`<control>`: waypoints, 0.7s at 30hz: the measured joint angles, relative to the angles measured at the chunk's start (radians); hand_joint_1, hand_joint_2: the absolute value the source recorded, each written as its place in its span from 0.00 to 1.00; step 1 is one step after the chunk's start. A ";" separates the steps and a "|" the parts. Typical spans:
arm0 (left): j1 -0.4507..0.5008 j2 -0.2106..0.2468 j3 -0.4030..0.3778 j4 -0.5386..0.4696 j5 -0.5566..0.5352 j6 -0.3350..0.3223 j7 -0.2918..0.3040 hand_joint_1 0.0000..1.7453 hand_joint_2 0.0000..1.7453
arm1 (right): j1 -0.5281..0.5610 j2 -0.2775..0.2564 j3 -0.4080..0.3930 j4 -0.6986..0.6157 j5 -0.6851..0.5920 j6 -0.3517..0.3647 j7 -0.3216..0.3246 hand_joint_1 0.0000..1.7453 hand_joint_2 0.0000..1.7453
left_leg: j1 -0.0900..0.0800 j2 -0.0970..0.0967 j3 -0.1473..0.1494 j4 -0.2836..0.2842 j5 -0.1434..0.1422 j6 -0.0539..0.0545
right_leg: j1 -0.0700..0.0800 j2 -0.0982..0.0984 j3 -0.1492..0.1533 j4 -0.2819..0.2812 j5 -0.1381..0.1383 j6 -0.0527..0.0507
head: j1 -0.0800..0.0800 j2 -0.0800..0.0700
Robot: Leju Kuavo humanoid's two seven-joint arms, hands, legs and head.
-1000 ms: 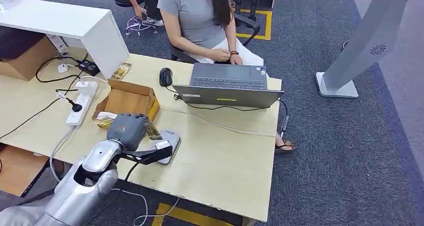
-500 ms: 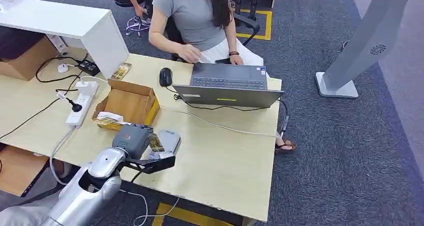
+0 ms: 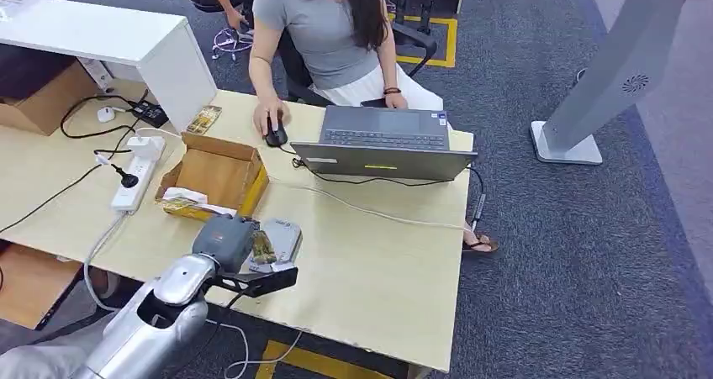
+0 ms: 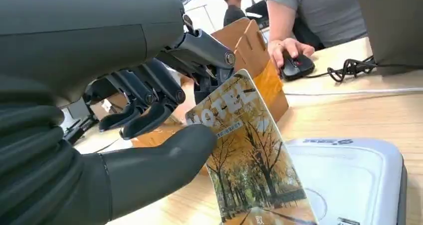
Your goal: Pass the card to the sensor for recognition and then transmit it.
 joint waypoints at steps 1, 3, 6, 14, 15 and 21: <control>-0.001 0.000 0.000 0.000 -0.003 0.012 0.000 1.00 1.00 | 0.000 0.000 0.000 0.000 0.005 0.000 -0.001 0.00 1.00 | 0.000 0.000 0.000 0.000 0.000 0.000 | 0.000 0.000 0.000 0.000 0.000 0.000 | 0.000 0.000; -0.009 0.002 0.000 0.000 -0.005 0.045 0.000 1.00 1.00 | 0.000 0.000 0.000 0.000 0.012 -0.002 -0.003 0.00 1.00 | 0.000 0.000 0.000 0.000 0.000 0.000 | 0.000 0.000 0.000 0.000 0.000 0.000 | 0.000 0.000; -0.045 0.010 0.002 -0.012 0.005 0.089 0.000 1.00 1.00 | 0.000 0.000 -0.001 0.001 0.014 -0.003 -0.014 0.00 1.00 | 0.000 0.000 0.000 0.000 0.001 0.000 | 0.000 -0.001 0.000 0.000 0.000 0.000 | 0.000 0.000; -0.117 0.029 0.029 -0.020 0.010 0.112 -0.028 1.00 1.00 | 0.000 0.000 -0.013 0.004 0.016 -0.005 -0.024 0.00 1.00 | 0.000 -0.001 0.000 0.000 0.001 0.000 | 0.000 -0.001 0.000 0.000 0.001 0.000 | 0.000 0.000; -0.123 0.030 0.030 -0.021 0.002 0.131 -0.026 1.00 1.00 | 0.000 0.000 -0.016 0.005 0.016 -0.005 -0.028 0.00 1.00 | 0.000 -0.001 0.000 0.000 0.001 0.000 | 0.000 -0.001 0.000 0.000 0.001 0.000 | 0.000 0.000; -0.274 0.069 0.050 -0.005 -0.072 0.198 -0.018 1.00 1.00 | -0.004 -0.007 -0.018 0.022 0.036 -0.018 -0.047 0.00 1.00 | 0.000 -0.001 -0.001 0.000 0.002 0.000 | 0.000 -0.001 0.000 0.001 0.002 -0.001 | 0.000 0.000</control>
